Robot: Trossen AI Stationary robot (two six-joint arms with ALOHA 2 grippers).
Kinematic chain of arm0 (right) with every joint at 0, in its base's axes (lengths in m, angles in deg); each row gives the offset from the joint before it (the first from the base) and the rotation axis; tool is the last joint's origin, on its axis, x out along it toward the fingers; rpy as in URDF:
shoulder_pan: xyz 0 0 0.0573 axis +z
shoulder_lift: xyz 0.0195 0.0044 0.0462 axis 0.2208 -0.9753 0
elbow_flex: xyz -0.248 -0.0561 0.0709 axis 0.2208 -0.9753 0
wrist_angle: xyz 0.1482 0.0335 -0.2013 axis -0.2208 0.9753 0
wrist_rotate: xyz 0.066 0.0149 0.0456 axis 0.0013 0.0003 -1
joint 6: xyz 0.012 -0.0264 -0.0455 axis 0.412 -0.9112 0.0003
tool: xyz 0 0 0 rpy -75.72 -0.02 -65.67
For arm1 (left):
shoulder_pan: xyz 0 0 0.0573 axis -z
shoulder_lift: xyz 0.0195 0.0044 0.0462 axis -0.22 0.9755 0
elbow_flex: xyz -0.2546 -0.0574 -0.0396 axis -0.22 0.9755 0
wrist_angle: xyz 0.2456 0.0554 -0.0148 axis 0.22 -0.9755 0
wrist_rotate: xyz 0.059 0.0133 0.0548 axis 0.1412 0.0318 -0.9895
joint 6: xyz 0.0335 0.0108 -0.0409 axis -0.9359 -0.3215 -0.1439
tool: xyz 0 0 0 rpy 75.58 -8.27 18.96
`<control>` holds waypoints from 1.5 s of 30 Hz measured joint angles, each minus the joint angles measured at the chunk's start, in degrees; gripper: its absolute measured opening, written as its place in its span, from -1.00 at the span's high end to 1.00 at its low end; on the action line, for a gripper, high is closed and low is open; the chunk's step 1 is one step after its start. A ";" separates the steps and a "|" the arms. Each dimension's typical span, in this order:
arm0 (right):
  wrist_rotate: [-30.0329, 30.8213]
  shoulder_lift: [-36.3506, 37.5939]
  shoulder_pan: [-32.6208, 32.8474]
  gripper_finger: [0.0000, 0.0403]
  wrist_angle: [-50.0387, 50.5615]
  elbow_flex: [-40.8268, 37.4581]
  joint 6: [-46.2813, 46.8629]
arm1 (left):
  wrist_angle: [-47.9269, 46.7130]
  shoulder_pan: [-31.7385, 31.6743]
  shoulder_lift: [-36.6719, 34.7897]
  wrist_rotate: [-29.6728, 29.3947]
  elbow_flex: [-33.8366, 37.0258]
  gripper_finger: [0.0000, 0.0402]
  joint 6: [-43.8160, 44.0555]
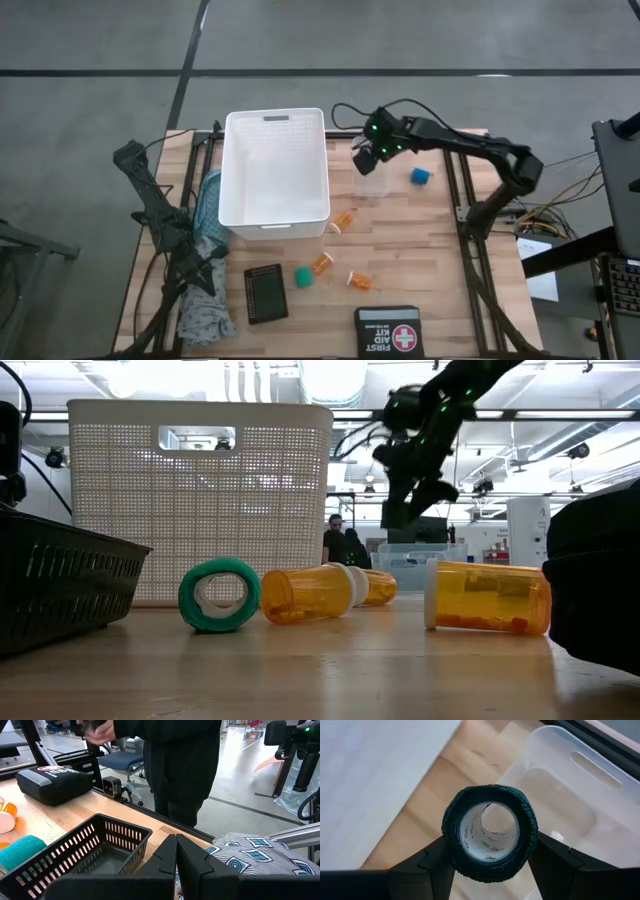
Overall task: Pick & place medical supplies in basket/bin
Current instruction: Put the black roll bandage into the transparent bin, then put the blue roll bandage into the transparent bin
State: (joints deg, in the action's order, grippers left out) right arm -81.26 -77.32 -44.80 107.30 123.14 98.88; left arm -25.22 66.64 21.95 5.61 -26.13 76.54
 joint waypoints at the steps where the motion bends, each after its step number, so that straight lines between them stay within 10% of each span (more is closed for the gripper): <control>1: -0.08 -1.28 -0.58 -0.05 0.11 0.63 0.30 | 0.00 0.01 0.00 0.00 -0.01 0.95 0.00; 45: 0.47 -6.60 -7.52 -0.23 0.63 2.34 -0.62 | 0.00 0.02 0.01 0.00 0.00 0.95 0.02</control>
State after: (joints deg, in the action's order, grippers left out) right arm -80.79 -83.92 -52.33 107.93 125.49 98.25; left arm -25.22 66.66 21.97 5.61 -26.13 76.56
